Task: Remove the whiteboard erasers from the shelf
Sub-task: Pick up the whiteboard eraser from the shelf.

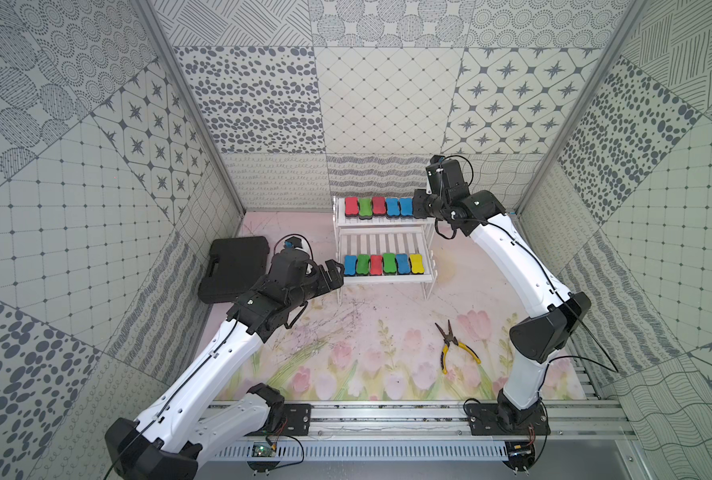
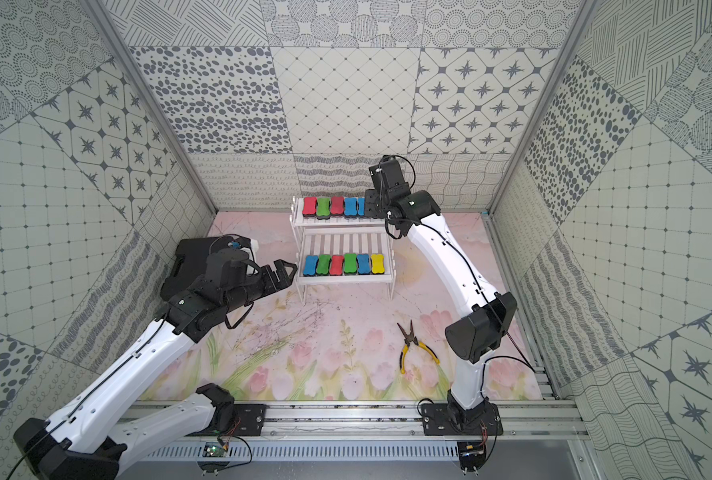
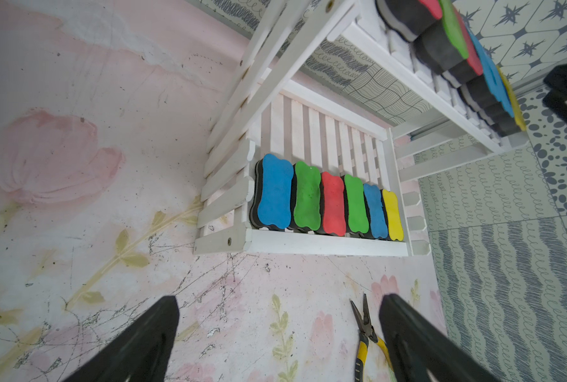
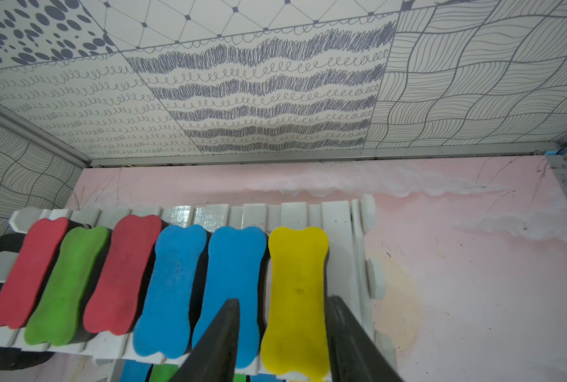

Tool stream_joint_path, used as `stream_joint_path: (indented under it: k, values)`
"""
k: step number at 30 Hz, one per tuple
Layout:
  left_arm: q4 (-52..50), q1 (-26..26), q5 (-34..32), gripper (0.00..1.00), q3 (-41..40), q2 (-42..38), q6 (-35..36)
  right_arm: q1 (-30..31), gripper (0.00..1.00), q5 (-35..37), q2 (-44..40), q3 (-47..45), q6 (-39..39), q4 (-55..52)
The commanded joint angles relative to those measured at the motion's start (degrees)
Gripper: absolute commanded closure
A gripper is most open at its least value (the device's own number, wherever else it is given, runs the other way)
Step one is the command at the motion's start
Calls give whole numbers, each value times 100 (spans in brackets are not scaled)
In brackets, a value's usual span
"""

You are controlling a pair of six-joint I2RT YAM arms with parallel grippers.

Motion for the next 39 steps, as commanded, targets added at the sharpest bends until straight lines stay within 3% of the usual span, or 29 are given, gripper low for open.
stream_joint_path:
  k: [1,29,39]
  values:
    - [-79,-17,-163,0,43,1,148,-43,53,23,181,210,-23,-44]
    - [-94,-11,-256,0,-40,31,104,-188,57,-145,324,-211,253,-78]
    - [-86,-9,-226,0,-55,36,95,-228,51,-215,326,-192,315,-76]
